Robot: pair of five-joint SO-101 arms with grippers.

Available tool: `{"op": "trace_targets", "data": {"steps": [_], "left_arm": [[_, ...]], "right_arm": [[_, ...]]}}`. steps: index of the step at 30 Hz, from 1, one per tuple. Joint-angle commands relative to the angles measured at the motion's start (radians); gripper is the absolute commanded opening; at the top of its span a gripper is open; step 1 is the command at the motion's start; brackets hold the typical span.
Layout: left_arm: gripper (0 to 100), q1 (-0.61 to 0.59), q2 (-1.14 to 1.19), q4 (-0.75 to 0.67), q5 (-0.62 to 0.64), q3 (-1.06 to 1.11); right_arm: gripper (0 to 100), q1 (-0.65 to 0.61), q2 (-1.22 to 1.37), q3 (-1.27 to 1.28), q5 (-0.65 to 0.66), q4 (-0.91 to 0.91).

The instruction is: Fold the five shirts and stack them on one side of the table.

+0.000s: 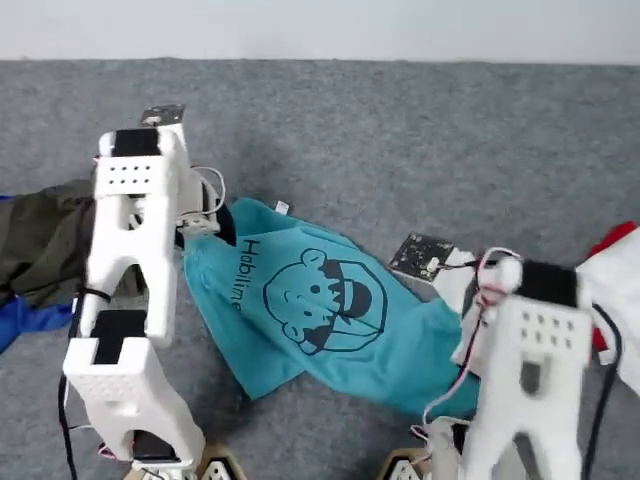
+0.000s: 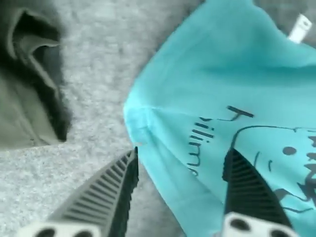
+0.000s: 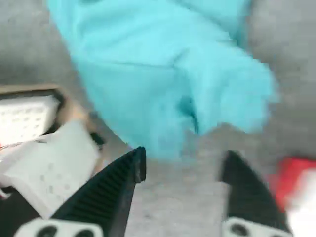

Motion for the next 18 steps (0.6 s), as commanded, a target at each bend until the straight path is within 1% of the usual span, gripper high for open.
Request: {"op": "trace_targets", "data": {"steps": [1, 3, 5, 7, 9, 12, 18], "left_arm": [[26, 0.04, -0.057, 0.029, -0.008, -0.002], [26, 0.054, -0.057, 0.029, -0.008, 0.01], [26, 0.068, -0.057, 0.029, -0.008, 0.039], [26, 0.083, -0.057, 0.029, -0.008, 0.079], [26, 0.095, -0.057, 0.029, -0.008, 0.122], [26, 0.098, -0.06, 0.029, -0.008, 0.162], [26, 0.091, -0.066, 0.029, -0.006, 0.173]], "right_arm": [[35.6, -0.044, -0.117, -0.101, 0.006, -0.053], [33.8, -0.051, -0.11, -0.098, -0.018, -0.166], [31.7, -0.053, -0.056, -0.057, -0.098, -0.323], [29.5, -0.077, 0.041, 0.006, -0.172, -0.47], [27.9, -0.122, 0.166, 0.057, -0.212, -0.555], [27.7, -0.214, 0.367, 0.043, -0.249, -0.596], [27.5, -0.344, 0.693, -0.176, -0.351, -0.564]]}}
